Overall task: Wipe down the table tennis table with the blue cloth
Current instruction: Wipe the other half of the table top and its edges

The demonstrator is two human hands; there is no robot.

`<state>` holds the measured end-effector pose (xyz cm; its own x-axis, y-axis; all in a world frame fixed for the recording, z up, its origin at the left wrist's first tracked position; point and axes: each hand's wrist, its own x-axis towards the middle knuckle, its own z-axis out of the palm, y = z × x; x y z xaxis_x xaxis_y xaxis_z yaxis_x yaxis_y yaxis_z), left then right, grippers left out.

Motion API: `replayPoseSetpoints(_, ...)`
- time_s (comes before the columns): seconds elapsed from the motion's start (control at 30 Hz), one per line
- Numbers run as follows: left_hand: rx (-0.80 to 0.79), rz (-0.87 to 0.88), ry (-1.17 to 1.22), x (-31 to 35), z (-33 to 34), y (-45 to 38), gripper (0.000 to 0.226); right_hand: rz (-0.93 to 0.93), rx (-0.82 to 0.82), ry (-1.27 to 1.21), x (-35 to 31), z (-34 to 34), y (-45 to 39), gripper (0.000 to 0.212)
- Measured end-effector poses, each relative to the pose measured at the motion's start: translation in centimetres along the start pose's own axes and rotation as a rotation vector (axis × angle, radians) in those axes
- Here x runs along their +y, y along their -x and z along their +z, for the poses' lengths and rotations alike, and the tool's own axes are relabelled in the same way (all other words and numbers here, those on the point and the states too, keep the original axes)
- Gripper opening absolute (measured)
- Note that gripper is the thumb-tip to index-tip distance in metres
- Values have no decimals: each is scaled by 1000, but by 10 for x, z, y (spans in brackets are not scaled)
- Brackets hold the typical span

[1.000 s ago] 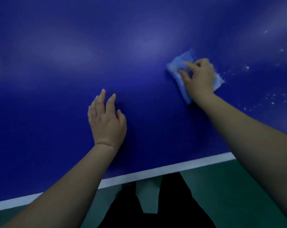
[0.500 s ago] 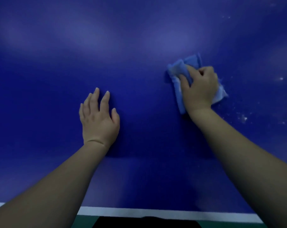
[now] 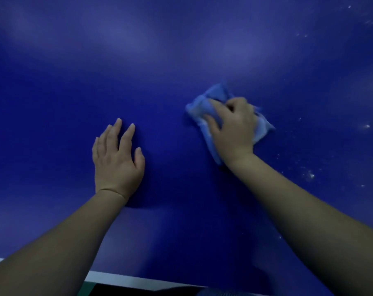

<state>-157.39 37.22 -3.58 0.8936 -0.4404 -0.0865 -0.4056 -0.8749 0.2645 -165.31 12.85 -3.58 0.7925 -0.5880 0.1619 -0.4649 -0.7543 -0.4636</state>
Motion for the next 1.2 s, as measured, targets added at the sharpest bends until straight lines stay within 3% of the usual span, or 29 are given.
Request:
replayPoseSetpoints(0.07,-1,1,-7,0,0,-1,56,-175,-114,6,-9,5,-33,32)
replayPoseSetpoints(0.13,5,5,-12,0,0,-2,56,-167,-125,68,-2,6,-79,35)
replayPoseSetpoints(0.2,5,2,-12,0,-1,-2,57,44,-20,96,23,2,-97,36)
replayPoseSetpoints(0.3,-4,-7,-28,0,-2,-1,57,298,136,79,33,-2,-55,32)
replayPoseSetpoints(0.4,-4,-11,-30,1,-2,-1,59,92,23,41,12,5,-44,33)
replayPoseSetpoints(0.5,-8,-8,-30,1,-3,0,59,-98,-82,95,12,6,-103,37)
replayPoseSetpoints(0.63,-27,0,-31,2,-4,-1,59,354,161,125,50,-3,-113,36)
replayPoseSetpoints(0.67,-30,-5,-32,2,-4,-1,59,379,197,113,45,0,-95,35)
replayPoseSetpoints(0.77,-27,-4,-30,2,-3,-1,59,106,47,72,14,10,-69,34)
replayPoseSetpoints(0.87,-17,3,-22,-1,-2,-2,59,-141,-91,119,6,19,-129,38)
replayPoseSetpoints(0.97,-15,3,-29,0,-3,-1,58,96,-1,170,35,17,-191,40)
replayPoseSetpoints(1.03,-18,7,-30,0,-3,-2,58,330,145,150,48,14,-183,39)
replayPoseSetpoints(1.07,-20,7,-32,0,-4,-2,58,363,190,142,47,17,-169,37)
replayPoseSetpoints(1.2,-28,5,-40,0,-5,-2,58,85,88,121,18,31,-151,33)
